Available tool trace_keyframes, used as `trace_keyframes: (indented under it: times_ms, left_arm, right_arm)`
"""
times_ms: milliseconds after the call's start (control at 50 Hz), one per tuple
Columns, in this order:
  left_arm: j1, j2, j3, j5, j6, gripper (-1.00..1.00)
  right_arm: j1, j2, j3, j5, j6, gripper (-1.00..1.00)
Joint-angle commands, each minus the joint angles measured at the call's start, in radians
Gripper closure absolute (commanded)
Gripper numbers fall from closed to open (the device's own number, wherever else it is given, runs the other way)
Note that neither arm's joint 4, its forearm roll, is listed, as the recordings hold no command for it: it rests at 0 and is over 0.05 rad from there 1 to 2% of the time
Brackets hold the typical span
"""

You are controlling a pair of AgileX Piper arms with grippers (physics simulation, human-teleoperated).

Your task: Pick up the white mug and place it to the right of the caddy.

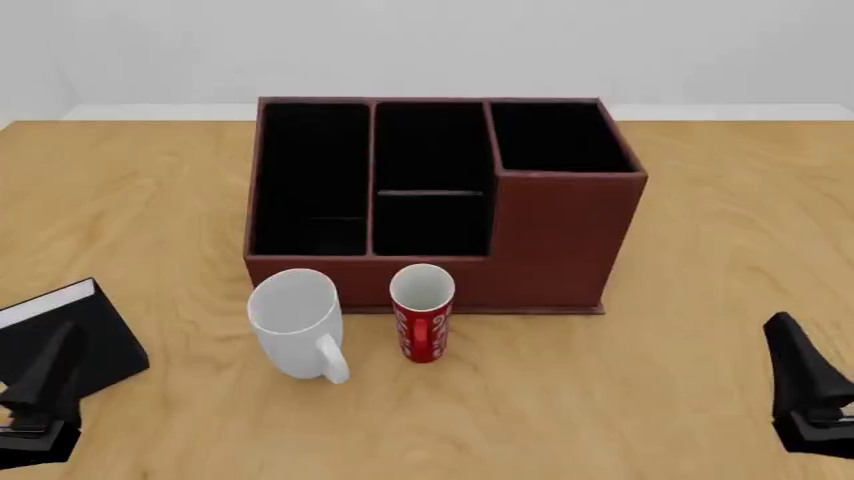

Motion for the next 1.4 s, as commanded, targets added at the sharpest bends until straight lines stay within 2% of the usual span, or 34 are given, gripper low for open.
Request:
trace_keyframes:
  times_ms: [20, 400, 740, 1120, 1280, 1300, 1380, 1400]
  left_arm:
    - [0.0, 0.0, 0.0, 0.0, 0.0, -1.0]
    - [0.0, 0.0, 0.0, 0.0, 0.0, -1.0]
    - [0.0, 0.0, 0.0, 0.0, 0.0, -1.0]
    - [0.0, 0.0, 0.0, 0.0, 0.0, -1.0]
    - [0.0, 0.0, 0.0, 0.0, 0.0, -1.0]
    - [0.0, 0.0, 0.0, 0.0, 0.0, -1.0]
    - [0.0, 0.0, 0.0, 0.0, 0.0, -1.0]
    - [0.0, 0.0, 0.0, 0.0, 0.0, -1.0]
  right_arm:
    - [0.008, -0.051, -0.039, 0.097, 0.003, -1.0]
    - [0.014, -0.058, -0.155, 0.211, 0.025, -1.0]
    - [0.05, -0.058, -0.263, 0.288, -0.018, -1.0]
    - [0.111, -0.058, -0.437, 0.427, -0.091, -1.0]
    - [0.16, -0.058, -0.45, 0.442, -0.104, -1.0]
    - [0.168, -0.058, -0.396, 0.37, -0.112, -1.0]
    - [0.188, -0.058, -0.502, 0.463, -0.121, -1.0]
    - [0.191, -0.058, -0.499, 0.462, -0.12, -1.0]
